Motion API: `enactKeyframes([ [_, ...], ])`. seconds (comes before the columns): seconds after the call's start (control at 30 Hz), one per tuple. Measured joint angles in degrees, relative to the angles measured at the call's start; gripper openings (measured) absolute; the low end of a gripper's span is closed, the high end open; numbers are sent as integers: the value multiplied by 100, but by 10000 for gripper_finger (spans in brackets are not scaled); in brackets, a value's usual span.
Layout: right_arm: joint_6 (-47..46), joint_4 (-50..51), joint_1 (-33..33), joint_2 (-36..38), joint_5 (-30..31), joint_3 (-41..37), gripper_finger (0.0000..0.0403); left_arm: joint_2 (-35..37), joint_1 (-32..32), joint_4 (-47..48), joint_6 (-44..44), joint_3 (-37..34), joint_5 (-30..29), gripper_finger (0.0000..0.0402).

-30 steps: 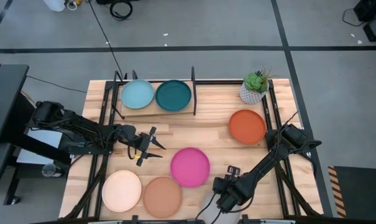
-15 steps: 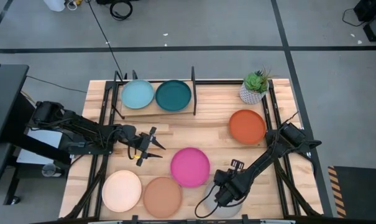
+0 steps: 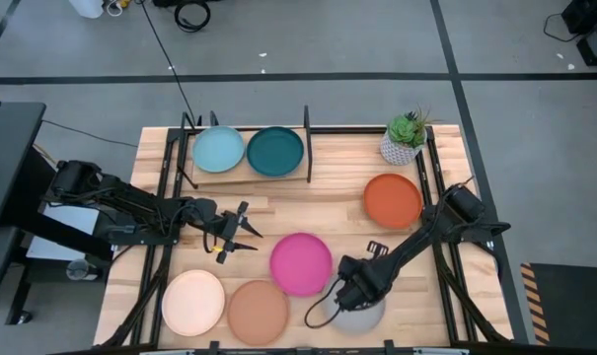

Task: Place and stack plates onto a shelf
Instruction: Stack the gray plate on top of the light blue plate on the shelf

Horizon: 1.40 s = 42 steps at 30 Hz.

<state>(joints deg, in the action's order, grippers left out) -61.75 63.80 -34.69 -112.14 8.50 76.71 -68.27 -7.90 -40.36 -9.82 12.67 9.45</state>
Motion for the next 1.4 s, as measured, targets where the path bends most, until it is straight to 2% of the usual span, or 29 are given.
enactKeyframes([
  [0.13,233,190,187,441,58,0,17,0,0,-24,-484,0,0,180],
  [0.37,1089,272,679,1503,-71,-2,16,-2,-313,-644,-2012,14,-106,180],
  [0.47,1277,121,991,1951,-66,-2,16,-5,-714,-651,-2671,186,-619,180],
  [0.6,1535,-160,1412,2330,-115,-2,16,-222,-1235,-613,-3356,490,-1789,180],
  [0.67,1630,-257,1600,2416,-215,0,16,-380,-1421,-645,-3782,672,-2051,180],
  [0.87,1835,-504,2100,2409,-710,-2,16,-1109,-1734,-584,-4911,1255,-2278,181],
  [1.07,2212,-765,2361,2396,-954,-2,16,-1876,-1981,-505,-6146,1790,-3458,204],
  [1.3,2377,-799,2506,2396,-1006,-2,16,-2299,-2065,-635,-6650,2206,-4063,252],
  [1.4,2403,-804,2525,2396,-1009,-1,16,-2368,-2050,-833,-6884,2273,-4300,260],
])
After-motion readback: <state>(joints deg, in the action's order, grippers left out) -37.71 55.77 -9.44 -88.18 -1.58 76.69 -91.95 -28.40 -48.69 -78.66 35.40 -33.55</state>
